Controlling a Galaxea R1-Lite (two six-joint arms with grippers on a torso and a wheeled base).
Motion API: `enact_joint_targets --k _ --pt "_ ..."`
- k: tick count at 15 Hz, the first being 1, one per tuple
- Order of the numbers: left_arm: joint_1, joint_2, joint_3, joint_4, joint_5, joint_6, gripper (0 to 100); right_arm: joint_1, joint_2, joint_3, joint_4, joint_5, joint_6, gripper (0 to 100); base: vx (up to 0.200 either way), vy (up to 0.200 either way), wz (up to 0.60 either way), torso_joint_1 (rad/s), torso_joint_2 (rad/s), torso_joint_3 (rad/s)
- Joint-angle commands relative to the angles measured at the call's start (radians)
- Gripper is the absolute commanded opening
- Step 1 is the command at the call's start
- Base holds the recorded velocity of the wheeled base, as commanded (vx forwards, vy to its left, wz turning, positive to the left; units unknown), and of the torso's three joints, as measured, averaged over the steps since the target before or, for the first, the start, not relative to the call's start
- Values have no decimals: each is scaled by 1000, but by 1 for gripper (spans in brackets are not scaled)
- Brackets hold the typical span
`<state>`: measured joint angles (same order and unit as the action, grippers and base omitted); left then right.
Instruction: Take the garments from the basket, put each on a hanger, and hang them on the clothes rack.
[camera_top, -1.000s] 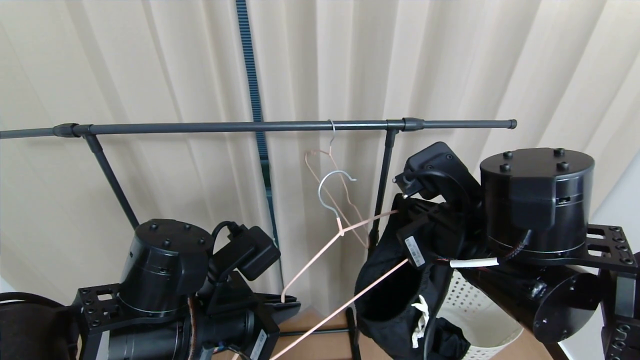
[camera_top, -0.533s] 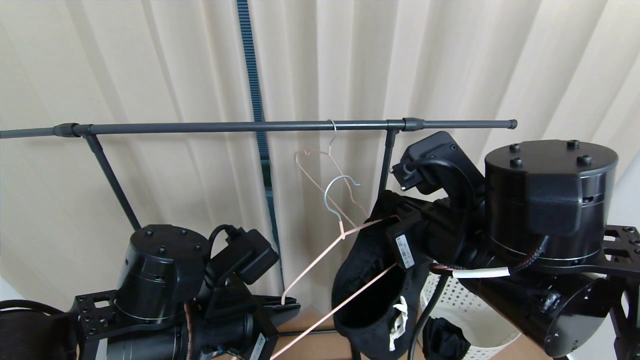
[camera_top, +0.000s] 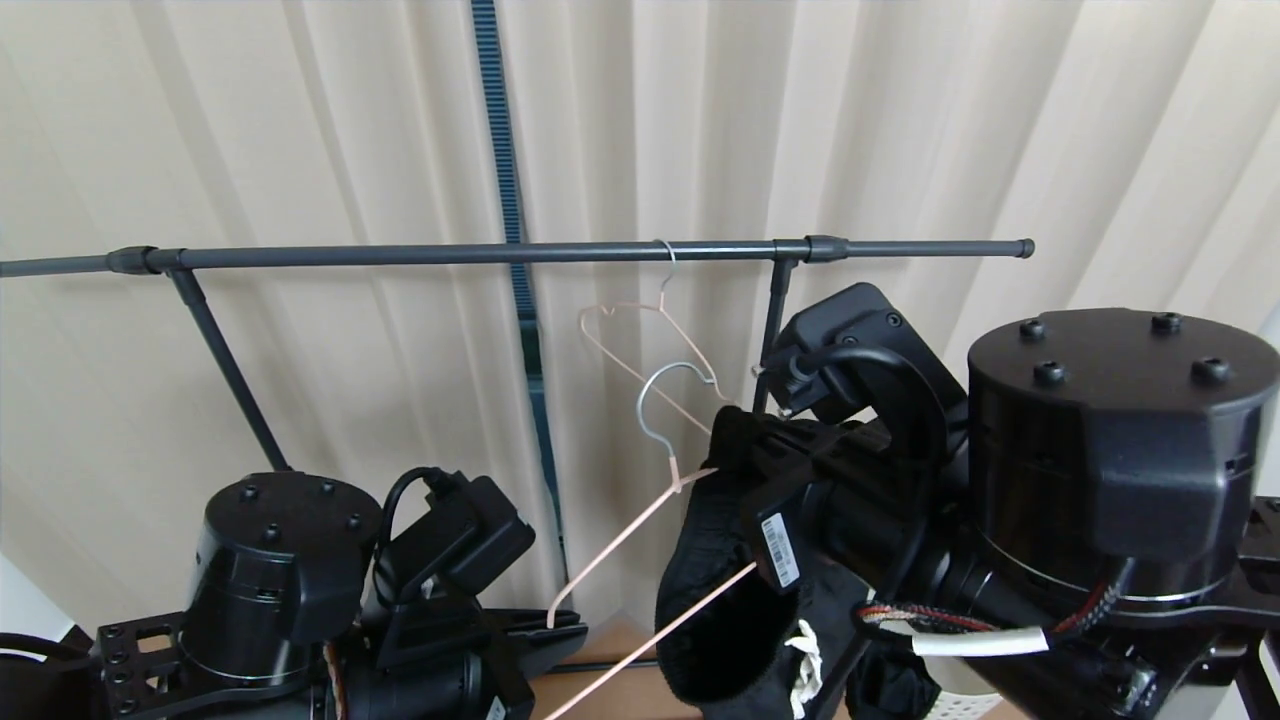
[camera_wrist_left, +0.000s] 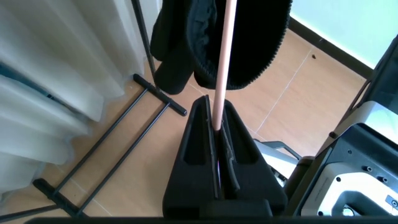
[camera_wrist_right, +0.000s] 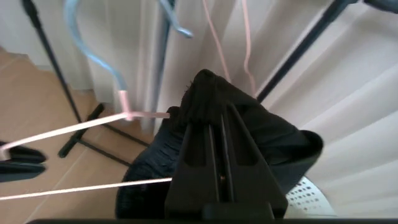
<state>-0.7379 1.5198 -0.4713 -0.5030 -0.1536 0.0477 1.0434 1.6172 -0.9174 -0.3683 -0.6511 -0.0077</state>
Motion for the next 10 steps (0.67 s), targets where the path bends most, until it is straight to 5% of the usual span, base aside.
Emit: enact_joint_targets --k 1,6,7,10 --pt "0 -7 5 0 0 0 0 38 1 -1 -1 21 11 0 0 0 0 0 0 0" --pt "0 -10 6 -5 0 1 0 46 1 -6 -11 24 25 0 0 0 0 0 0 0" --pt "0 -15 6 -5 0 1 0 41 0 -4 -11 22 25 100 0 0 0 0 0 0" --pt "0 -39 10 -5 0 0 0 -2 0 -12 -8 21 20 100 0 0 0 0 0 0"
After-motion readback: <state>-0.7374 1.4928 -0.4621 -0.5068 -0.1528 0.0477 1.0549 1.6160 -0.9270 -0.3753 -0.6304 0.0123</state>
